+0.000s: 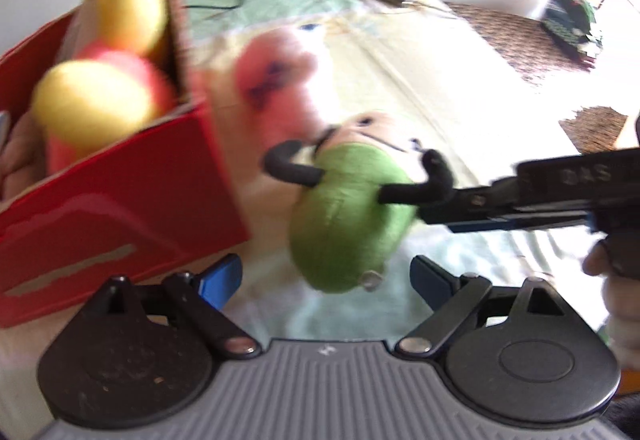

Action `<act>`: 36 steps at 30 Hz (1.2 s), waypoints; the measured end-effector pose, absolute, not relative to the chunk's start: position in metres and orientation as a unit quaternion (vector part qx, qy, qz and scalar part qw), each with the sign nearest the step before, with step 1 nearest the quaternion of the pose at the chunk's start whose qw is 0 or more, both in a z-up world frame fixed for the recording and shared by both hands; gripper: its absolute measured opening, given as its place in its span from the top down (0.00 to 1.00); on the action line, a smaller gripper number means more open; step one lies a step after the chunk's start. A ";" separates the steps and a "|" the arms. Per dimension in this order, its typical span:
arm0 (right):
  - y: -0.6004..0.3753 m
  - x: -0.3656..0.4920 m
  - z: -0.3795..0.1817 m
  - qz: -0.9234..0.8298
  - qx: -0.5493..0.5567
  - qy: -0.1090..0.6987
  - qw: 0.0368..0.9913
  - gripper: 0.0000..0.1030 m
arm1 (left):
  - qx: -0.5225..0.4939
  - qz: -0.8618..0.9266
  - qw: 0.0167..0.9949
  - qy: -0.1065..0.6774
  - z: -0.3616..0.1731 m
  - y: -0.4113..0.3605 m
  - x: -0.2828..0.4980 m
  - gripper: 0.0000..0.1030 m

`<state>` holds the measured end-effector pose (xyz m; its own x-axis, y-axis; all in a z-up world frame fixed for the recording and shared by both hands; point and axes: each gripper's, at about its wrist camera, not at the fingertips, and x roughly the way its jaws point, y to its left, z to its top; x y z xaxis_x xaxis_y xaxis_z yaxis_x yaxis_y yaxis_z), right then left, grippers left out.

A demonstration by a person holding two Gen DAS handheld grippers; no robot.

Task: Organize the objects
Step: 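Close the right tool on the green plush toy's body, then lift the green plush with the right tool and carry it over the red box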

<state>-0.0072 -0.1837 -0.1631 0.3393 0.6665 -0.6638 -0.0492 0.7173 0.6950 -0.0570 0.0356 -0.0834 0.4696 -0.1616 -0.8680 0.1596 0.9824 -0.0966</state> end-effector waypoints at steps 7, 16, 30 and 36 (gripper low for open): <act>-0.194 -0.014 -0.161 0.222 0.254 0.524 0.782 0.54 | 0.007 -0.182 0.851 0.493 -0.071 0.019 -0.076 0.10; -0.197 -0.022 -0.163 0.233 0.264 0.524 0.775 0.54 | -0.012 -0.143 0.842 0.520 -0.089 0.030 -0.051 0.11; -0.203 -0.029 -0.164 0.252 0.323 0.525 0.746 0.53 | -0.008 -0.116 0.827 0.550 -0.094 0.014 -0.046 0.09; -0.210 -0.026 -0.175 0.251 0.364 0.533 0.721 0.52 | 0.011 -0.106 0.824 0.557 -0.096 0.003 -0.043 0.09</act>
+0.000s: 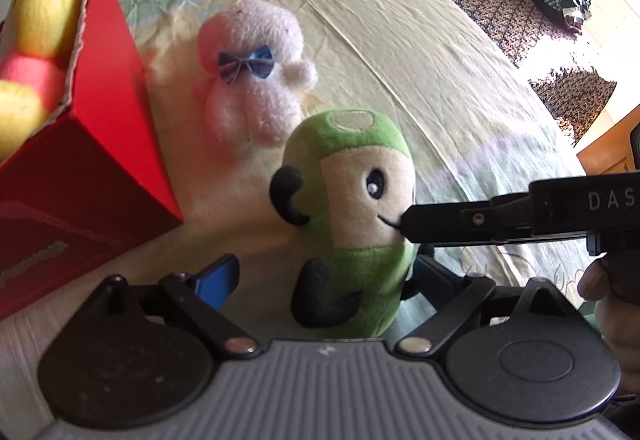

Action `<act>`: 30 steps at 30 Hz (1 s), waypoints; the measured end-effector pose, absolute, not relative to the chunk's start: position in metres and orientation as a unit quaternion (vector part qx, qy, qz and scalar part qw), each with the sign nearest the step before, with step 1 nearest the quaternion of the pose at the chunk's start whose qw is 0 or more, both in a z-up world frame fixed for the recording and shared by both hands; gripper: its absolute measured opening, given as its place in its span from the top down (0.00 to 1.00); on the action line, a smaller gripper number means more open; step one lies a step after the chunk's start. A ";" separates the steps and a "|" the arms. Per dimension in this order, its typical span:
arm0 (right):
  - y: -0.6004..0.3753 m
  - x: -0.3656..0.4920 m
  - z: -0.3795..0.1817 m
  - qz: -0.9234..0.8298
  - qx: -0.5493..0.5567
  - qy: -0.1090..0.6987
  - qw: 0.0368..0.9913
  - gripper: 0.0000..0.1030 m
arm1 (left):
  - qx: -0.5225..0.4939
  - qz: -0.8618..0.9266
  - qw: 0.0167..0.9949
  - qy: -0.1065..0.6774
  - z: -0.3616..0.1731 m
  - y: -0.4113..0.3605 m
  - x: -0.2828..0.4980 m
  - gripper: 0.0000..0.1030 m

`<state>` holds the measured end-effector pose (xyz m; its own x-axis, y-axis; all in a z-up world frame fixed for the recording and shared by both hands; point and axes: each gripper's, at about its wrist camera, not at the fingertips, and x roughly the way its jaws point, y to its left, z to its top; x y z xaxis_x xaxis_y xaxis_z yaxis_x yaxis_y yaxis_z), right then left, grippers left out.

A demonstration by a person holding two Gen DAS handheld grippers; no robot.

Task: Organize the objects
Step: 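Lift the green plush with the right tool and carry it over the red box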

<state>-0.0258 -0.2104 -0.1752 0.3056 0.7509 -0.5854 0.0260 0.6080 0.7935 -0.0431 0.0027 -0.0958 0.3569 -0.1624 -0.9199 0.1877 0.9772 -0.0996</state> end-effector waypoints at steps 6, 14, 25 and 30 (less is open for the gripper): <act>-0.206 -0.025 -0.180 0.262 0.382 0.536 0.706 0.49 | 0.018 -0.100 0.823 0.559 -0.094 -0.003 -0.039 0.10; -0.188 -0.016 -0.182 0.290 0.383 0.540 0.691 0.48 | 0.016 -0.089 0.823 0.561 -0.093 -0.003 -0.037 0.11; -0.156 -0.002 -0.180 0.316 0.357 0.544 0.690 0.45 | -0.007 -0.066 0.825 0.561 -0.097 0.014 -0.034 0.16; -0.151 -0.002 -0.180 0.318 0.346 0.542 0.697 0.45 | -0.015 -0.063 0.826 0.559 -0.098 0.020 -0.031 0.19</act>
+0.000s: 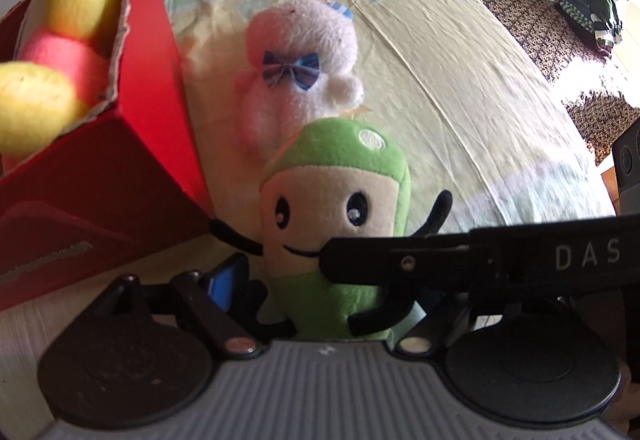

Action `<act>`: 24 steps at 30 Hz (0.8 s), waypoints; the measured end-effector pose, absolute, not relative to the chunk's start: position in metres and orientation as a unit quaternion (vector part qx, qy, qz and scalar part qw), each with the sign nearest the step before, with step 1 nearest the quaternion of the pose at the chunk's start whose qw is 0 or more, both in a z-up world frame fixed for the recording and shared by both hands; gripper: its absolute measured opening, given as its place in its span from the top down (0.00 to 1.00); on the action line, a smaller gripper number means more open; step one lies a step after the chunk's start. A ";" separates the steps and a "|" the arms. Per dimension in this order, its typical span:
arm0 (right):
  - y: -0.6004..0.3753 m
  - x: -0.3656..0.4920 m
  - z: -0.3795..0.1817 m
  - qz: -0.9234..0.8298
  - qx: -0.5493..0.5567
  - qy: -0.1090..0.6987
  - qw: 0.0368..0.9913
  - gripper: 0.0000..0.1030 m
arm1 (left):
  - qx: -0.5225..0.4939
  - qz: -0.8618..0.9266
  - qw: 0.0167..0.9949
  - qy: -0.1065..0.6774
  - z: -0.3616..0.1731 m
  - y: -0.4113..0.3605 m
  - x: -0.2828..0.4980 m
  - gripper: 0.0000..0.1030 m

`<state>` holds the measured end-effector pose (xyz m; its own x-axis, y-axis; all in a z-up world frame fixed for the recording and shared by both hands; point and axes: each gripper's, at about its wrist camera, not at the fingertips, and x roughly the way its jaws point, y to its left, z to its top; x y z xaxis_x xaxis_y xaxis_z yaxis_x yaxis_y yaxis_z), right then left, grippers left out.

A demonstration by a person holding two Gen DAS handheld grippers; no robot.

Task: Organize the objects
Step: 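Lift the green plush with the right tool and carry it over the red box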

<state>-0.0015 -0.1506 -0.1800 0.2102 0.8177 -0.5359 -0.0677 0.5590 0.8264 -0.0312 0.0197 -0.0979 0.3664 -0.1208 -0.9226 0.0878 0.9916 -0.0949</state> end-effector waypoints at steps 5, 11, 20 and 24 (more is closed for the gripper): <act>-0.154 -0.001 -0.182 0.314 0.354 0.545 0.692 0.45 | -0.017 -0.072 0.827 0.557 -0.095 0.016 -0.032 0.24; -0.159 -0.004 -0.177 0.309 0.351 0.542 0.699 0.47 | -0.013 -0.080 0.828 0.555 -0.093 0.011 -0.033 0.24; -0.170 -0.009 -0.169 0.294 0.340 0.537 0.713 0.48 | -0.033 -0.101 0.825 0.555 -0.089 0.003 -0.035 0.25; -0.173 -0.013 -0.163 0.286 0.324 0.535 0.726 0.50 | -0.039 -0.106 0.822 0.558 -0.089 -0.003 -0.037 0.24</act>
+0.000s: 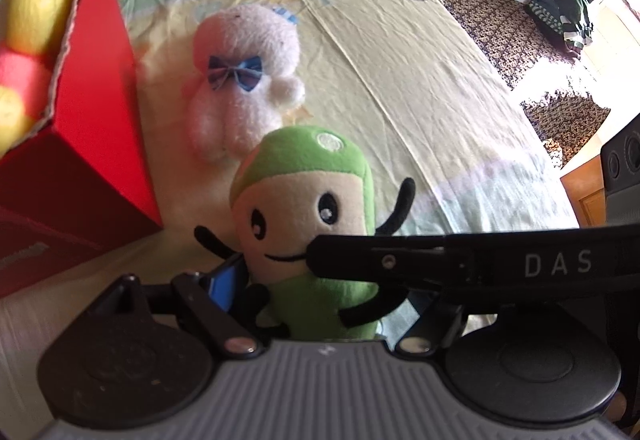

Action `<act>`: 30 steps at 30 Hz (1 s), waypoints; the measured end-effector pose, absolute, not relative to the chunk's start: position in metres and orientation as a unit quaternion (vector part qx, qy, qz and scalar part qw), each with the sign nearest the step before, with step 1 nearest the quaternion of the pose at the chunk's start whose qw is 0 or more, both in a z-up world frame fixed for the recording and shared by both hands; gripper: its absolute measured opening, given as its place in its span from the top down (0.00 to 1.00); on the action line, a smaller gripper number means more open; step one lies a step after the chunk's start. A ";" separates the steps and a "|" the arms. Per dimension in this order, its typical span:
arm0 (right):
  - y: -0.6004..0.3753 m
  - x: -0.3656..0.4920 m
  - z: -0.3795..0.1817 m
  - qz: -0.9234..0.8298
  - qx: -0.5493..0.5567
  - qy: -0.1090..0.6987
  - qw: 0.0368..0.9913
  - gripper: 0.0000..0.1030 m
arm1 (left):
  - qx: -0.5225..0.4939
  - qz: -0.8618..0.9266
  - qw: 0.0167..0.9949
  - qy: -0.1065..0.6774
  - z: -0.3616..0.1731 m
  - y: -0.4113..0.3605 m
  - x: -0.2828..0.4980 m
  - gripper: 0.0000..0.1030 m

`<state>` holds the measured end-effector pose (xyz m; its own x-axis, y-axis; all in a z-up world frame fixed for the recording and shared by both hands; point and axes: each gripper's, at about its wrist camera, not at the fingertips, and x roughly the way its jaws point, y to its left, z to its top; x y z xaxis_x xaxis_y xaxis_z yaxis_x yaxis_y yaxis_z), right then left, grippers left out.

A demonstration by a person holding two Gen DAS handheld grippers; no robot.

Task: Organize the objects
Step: 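Lift the green plush with the right tool and carry it over the red box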

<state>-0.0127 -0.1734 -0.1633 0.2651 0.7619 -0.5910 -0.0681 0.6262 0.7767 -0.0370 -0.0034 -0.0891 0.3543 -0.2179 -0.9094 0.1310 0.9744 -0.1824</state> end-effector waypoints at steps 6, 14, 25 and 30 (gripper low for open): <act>-0.180 -0.016 -0.155 0.273 0.308 0.530 0.741 0.51 | -0.051 -0.112 0.823 0.554 -0.088 -0.009 -0.039 0.24; -0.185 -0.027 -0.130 0.277 0.290 0.511 0.760 0.52 | -0.047 -0.128 0.836 0.532 -0.069 -0.015 -0.048 0.25; -0.166 -0.037 -0.084 0.320 0.252 0.476 0.779 0.52 | -0.053 -0.113 0.867 0.483 -0.024 0.000 -0.072 0.25; -0.151 -0.041 -0.057 0.336 0.233 0.450 0.794 0.52 | -0.060 -0.114 0.881 0.455 0.001 0.016 -0.083 0.25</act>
<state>-0.0414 -0.1513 -0.0566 0.3681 0.7436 -0.5582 -0.3234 0.6652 0.6730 -0.0833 0.0156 0.0008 0.5606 -0.2553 -0.7878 0.1455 0.9668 -0.2099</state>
